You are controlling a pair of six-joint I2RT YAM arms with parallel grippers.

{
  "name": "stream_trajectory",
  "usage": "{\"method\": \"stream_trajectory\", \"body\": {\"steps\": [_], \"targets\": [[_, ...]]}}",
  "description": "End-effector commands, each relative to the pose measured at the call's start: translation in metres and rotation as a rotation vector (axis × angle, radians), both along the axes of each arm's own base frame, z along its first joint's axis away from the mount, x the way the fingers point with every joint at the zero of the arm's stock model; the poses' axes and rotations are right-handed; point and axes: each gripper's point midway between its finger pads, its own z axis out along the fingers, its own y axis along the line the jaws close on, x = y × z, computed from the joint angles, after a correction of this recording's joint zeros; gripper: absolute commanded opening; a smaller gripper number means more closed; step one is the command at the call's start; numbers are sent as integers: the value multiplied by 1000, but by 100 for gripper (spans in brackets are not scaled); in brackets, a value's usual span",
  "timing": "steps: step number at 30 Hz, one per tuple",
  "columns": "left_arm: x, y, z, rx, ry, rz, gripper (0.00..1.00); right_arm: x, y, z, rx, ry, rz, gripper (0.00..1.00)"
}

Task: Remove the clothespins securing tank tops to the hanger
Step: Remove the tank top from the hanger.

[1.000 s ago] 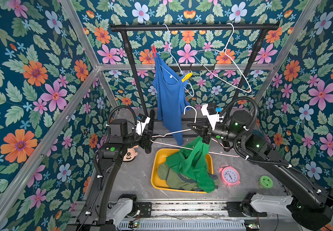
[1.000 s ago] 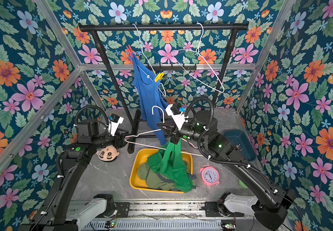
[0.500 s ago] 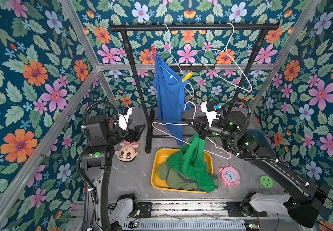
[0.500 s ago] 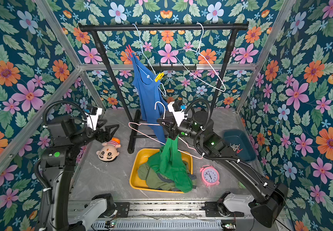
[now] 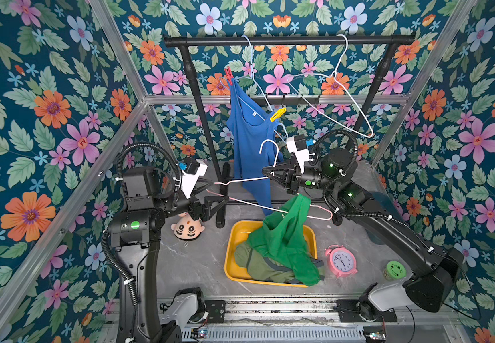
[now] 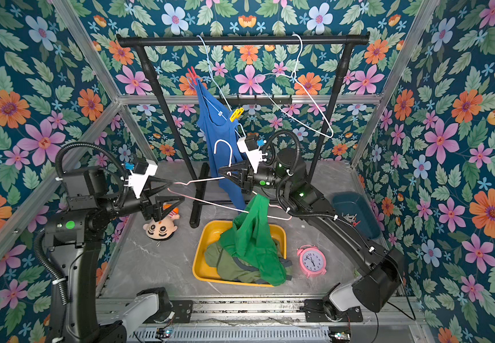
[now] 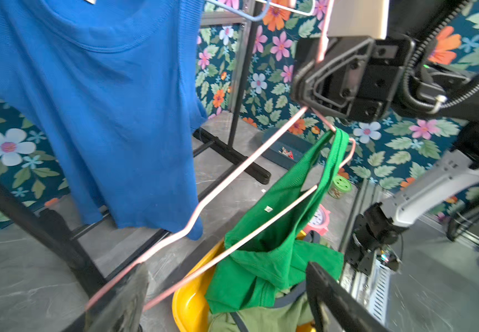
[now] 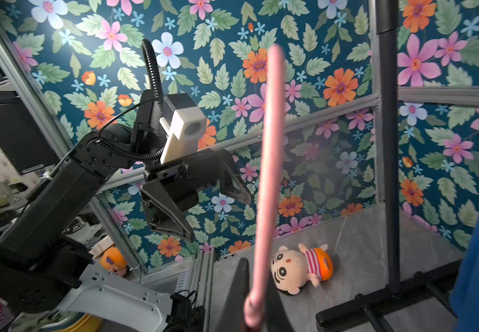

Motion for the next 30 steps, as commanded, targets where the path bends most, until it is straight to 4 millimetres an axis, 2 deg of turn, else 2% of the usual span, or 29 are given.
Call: {"method": "stream_trajectory", "body": {"steps": [1,8,13,16,20,22,26,27,30], "targets": [[-13,-7,-4,37,-28,-74,88,-23,4,3,-32,22,153,0],[-6,-5,8,89,-79,-58,88,-34,12,-4,-83,43,224,0],[-14,-5,21,110,-109,-72,88,-38,15,-11,-91,55,250,0],[-17,-8,17,100,-83,-98,86,-39,19,-9,-68,54,272,0],[-18,-7,2,140,-35,-108,83,-34,29,-7,-9,67,292,0],[-21,-5,3,148,-44,-93,81,-30,34,-8,36,73,293,0],[-31,1,29,158,-144,-21,81,-17,42,-17,125,116,282,0],[-31,3,35,152,-158,-3,81,-9,48,-27,141,143,282,0],[-31,5,49,107,-169,16,81,-1,50,-31,216,162,276,0]]}}
